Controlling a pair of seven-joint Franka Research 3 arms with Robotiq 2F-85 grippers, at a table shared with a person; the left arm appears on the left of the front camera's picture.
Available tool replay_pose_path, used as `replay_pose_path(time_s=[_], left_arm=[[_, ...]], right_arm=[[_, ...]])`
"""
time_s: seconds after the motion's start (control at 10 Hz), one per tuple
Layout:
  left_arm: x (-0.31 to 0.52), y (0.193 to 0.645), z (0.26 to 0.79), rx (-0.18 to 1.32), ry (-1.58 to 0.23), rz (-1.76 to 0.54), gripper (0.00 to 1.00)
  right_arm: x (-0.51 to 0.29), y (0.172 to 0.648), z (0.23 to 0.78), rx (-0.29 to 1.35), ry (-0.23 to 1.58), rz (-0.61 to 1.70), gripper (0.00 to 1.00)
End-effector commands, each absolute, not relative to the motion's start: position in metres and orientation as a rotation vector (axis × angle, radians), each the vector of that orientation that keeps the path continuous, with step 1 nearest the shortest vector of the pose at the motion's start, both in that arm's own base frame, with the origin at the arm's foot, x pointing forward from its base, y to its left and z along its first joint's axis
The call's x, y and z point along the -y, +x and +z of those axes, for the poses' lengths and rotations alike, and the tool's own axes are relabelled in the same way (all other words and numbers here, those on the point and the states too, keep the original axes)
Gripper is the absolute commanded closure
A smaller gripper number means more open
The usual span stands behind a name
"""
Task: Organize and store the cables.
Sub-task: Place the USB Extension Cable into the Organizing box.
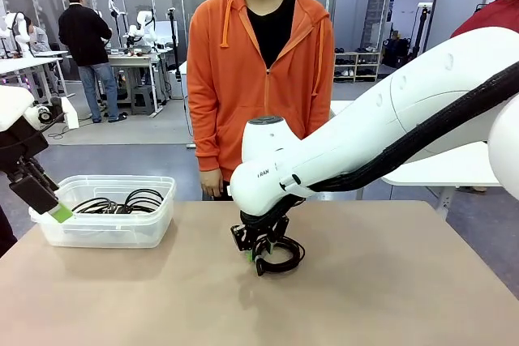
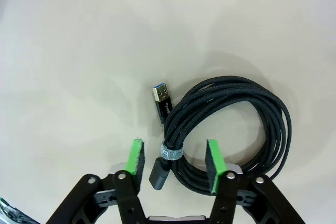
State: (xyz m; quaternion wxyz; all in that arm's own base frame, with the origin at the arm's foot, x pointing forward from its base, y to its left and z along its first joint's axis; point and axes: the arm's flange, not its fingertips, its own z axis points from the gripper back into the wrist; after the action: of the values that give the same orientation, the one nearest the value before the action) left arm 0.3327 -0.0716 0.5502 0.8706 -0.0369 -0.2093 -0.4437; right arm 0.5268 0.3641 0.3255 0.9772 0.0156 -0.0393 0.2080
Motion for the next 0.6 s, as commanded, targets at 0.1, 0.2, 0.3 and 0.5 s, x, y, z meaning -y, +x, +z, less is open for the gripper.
replay_pose_path(time_s=[0.1, 0.2, 0.3, 0.5], left_arm=[[0.074, 0.334, 0.553, 0.426, -0.067, -0.909, 0.00], [0.074, 0.334, 0.553, 0.426, -0.067, -0.909, 0.00], [0.074, 0.334, 0.553, 0.426, -0.067, -0.909, 0.00], [0.074, 0.334, 0.553, 0.426, -0.067, -0.909, 0.00]], right_arm=[[-0.354, 0.516, 0.343, 0.136, 0.038, 0.406, 0.00], [-0.347, 0.512, 0.355, 0.151, 0.056, 0.418, 0.00], [-0.339, 0.510, 0.368, 0.154, 0.061, 0.437, 0.00], [-0.319, 0.504, 0.393, 0.161, 0.070, 0.483, 0.00]])
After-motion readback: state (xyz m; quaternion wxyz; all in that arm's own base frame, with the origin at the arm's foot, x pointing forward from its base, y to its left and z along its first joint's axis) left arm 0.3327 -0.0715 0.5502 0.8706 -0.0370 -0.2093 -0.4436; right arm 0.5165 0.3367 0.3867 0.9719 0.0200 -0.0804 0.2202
